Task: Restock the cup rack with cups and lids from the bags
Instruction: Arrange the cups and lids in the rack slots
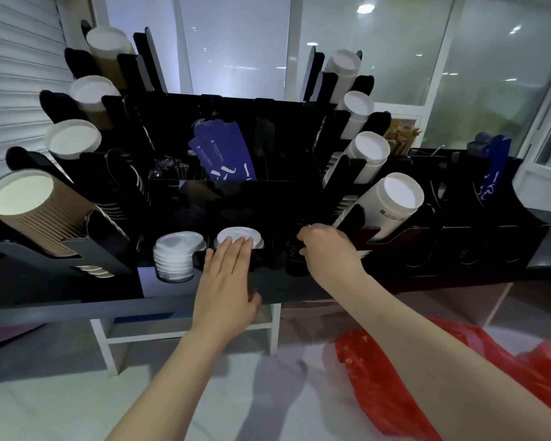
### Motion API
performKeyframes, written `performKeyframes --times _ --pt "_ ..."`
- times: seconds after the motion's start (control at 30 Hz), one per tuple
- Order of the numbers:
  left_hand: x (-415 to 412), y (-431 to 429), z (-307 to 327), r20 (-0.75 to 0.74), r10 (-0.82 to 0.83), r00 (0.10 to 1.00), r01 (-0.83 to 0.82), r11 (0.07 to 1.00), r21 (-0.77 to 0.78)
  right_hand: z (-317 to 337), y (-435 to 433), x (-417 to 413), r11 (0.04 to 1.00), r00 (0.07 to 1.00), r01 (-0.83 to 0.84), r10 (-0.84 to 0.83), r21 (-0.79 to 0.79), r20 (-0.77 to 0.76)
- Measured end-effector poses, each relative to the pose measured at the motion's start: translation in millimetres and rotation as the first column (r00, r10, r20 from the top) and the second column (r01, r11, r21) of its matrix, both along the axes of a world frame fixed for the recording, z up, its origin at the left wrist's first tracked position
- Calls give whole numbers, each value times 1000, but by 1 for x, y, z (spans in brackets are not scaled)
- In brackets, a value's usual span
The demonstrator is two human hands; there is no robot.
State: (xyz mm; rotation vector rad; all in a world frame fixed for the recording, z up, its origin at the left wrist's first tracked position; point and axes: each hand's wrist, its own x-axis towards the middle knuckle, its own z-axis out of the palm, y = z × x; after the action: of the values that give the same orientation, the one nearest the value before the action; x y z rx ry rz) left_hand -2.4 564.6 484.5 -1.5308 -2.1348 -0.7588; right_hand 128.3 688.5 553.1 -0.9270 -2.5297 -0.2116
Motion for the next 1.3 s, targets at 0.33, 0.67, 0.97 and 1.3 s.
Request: performKeyframes --times 0.33,0.67,0.97,1.3 --pt "-1 0 1 -9 -3 1000 3 1000 2 2 -8 5 994 997 -73 72 85 16" --pt "-5 -1 0 -5 -23 1000 23 1000 -20 -1 -4 10 985 983 -104 122 135 -136" --pt "-12 -4 5 3 -58 998 58 995 -84 2 -24 60 964 897 -214 259 161 -358" --pt "95 3 -30 11 -100 995 100 993 -66 -15 -11 167 964 872 -262 216 -45 -440"
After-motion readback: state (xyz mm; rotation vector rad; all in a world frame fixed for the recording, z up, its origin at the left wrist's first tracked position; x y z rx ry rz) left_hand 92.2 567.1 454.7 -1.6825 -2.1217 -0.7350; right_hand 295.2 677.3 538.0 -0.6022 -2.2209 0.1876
